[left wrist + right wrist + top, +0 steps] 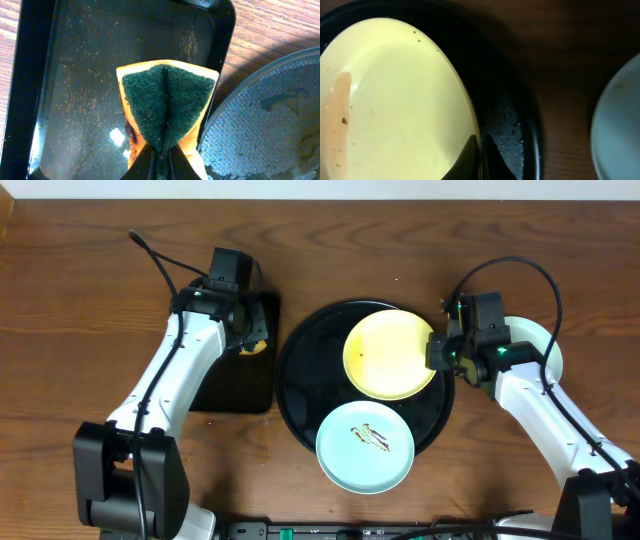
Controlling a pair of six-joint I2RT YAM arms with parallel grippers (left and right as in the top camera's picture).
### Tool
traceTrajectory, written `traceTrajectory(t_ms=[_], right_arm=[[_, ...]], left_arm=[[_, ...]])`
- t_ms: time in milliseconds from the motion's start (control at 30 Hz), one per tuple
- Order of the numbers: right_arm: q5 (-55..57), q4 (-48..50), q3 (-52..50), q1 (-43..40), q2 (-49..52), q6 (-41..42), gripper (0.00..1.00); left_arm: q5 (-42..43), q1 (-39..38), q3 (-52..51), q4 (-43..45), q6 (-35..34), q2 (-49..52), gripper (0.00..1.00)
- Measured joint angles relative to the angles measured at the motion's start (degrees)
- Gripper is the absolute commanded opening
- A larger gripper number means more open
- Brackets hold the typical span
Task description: Clean dirty plates on tray and stack at the side
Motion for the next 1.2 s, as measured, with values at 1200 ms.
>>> traceTrajectory(t_ms=[1200], right_arm=[[23.52, 4.15, 5.6, 2.56, -5.86, -21.97, 0.01]], left_arm=[[0.0, 0.0, 0.0, 0.0, 0.0, 0.0, 0.08]])
